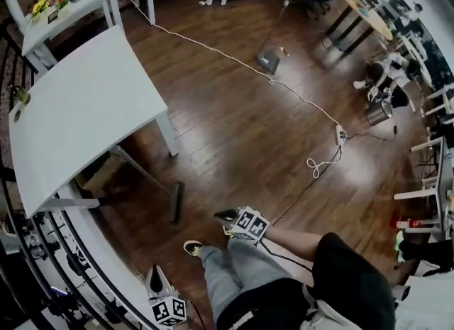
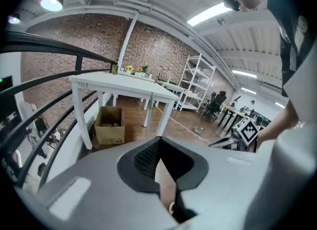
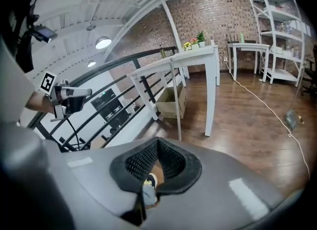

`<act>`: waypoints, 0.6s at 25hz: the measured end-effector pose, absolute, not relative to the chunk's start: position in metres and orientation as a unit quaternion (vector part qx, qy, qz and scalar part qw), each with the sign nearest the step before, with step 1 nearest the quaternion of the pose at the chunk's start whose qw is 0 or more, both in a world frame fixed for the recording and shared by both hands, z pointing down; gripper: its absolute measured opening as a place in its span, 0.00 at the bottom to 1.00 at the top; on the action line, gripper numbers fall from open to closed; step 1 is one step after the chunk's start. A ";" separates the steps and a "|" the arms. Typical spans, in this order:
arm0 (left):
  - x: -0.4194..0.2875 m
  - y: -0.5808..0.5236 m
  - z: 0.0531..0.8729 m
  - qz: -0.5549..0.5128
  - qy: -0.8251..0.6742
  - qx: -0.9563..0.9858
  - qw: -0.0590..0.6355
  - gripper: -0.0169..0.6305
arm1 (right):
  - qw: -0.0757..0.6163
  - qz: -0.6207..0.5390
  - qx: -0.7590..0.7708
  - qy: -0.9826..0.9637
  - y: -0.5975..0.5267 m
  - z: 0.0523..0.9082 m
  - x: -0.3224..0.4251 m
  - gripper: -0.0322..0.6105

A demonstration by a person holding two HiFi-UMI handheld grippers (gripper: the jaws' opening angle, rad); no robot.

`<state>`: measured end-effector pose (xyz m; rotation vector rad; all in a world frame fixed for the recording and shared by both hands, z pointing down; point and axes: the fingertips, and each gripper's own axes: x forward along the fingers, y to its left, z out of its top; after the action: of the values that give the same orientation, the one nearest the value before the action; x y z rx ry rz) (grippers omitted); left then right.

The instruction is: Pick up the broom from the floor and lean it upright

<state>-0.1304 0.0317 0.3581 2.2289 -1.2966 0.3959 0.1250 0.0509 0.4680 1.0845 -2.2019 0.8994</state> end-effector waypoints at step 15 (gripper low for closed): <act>0.030 0.207 0.168 0.045 -0.432 0.887 0.155 0.05 | 0.015 0.166 0.410 -0.897 0.195 0.186 0.134 0.06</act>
<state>0.0298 0.2074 0.1679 2.5426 -1.2388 0.1280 0.1343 0.1948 0.1862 1.2748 -2.7919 0.5160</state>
